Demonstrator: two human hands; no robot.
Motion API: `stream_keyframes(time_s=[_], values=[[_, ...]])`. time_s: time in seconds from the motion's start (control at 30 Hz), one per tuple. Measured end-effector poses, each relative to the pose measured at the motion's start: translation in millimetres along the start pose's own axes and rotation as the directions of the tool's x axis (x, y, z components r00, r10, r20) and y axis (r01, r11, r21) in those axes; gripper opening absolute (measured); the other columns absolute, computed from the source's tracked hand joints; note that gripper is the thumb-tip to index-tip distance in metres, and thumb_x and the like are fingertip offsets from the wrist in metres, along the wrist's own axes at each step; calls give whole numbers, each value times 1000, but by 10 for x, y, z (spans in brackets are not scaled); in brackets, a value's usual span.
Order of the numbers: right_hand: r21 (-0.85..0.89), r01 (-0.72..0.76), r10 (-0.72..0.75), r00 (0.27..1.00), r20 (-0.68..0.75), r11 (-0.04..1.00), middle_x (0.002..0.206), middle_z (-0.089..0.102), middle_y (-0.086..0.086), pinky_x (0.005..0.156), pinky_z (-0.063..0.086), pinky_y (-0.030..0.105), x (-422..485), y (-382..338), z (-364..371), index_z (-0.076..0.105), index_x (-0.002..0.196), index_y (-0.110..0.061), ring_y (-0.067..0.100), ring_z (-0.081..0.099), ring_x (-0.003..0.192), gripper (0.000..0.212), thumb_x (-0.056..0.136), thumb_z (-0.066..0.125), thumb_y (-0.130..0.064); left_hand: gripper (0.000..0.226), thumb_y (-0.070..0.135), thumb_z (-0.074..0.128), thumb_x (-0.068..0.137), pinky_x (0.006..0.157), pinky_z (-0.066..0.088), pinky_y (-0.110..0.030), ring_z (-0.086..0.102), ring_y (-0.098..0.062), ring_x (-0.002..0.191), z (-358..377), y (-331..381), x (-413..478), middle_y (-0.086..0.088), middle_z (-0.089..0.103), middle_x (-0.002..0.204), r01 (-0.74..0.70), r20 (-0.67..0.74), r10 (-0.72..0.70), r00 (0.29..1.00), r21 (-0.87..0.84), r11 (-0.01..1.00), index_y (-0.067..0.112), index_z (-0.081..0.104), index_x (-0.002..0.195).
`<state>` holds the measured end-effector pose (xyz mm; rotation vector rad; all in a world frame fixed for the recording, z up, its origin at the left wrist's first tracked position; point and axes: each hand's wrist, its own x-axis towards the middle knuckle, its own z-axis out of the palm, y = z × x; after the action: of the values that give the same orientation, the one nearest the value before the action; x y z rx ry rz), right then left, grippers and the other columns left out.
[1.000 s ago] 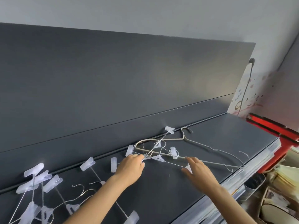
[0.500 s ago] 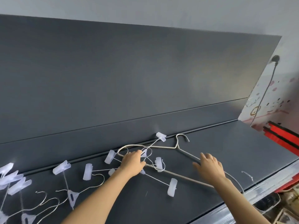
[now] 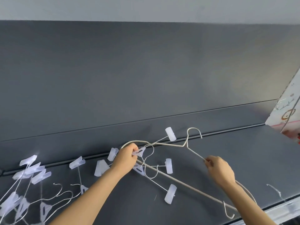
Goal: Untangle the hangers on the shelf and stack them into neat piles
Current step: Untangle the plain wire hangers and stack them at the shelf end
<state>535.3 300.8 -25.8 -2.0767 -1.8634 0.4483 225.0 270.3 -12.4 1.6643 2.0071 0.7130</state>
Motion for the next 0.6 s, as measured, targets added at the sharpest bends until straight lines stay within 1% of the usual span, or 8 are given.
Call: stream_keyframes(time_s=[0.07,0.1,0.23,0.3,0.37,0.43,0.53,0.6], values=[[32,41,-40,999,-28,999,91,58,3,62,36,29,5,-2,-47,64,92,-20,23,48,77,19,94,47,-26,18,2,46,84,55,33,-26,39,-15,58,-39,-83,-54,2,49,65,5,35,-5,999,1,1000,19,49,81],[39,55,-53,998,-44,998,90,57,2,62,36,29,6,-6,-67,64,92,-20,22,47,76,19,94,47,-26,16,3,48,83,57,34,-27,40,-17,61,-35,-108,-79,0,50,68,5,56,-5,998,-2,1000,18,51,83],[64,96,-88,989,-115,993,85,57,3,59,35,29,-22,-50,-123,66,92,-19,24,49,74,18,93,49,-24,22,7,60,78,74,44,-27,50,-19,86,110,-40,-137,-1,51,98,-30,96,31,995,-8,1000,14,59,99],[66,114,-104,985,-139,991,83,56,3,56,33,28,-38,-79,-159,66,92,-19,24,50,73,18,93,49,-23,23,17,63,79,75,42,-27,51,-19,94,202,51,-121,1,50,105,-73,70,64,995,137,988,16,57,102],[70,130,-118,980,-159,989,81,55,3,55,33,28,-49,-100,-195,67,92,-20,24,50,72,17,93,50,-22,19,22,60,84,74,39,-28,51,-21,98,256,132,-113,0,53,106,-116,41,109,993,264,958,15,55,101],[76,139,-124,978,-167,987,82,56,3,55,34,28,-55,-112,-226,67,92,-20,24,51,73,17,93,50,-21,11,13,52,88,73,38,-29,52,-22,100,268,177,-115,-2,55,106,-134,14,136,991,305,943,13,55,98],[84,140,-125,979,-159,987,83,56,2,57,34,28,-50,-122,-251,68,93,-20,23,51,75,17,93,50,-20,16,1,42,87,65,37,-29,56,-24,93,237,201,-140,-5,59,100,-134,-2,141,990,309,942,13,52,90],[92,139,-123,980,-155,986,84,56,2,59,35,28,-42,-131,-257,68,94,-20,23,51,76,18,93,51,-19,19,-3,38,86,61,38,-34,63,-27,85,192,192,-166,-9,59,93,-133,14,134,991,259,957,14,45,80]])
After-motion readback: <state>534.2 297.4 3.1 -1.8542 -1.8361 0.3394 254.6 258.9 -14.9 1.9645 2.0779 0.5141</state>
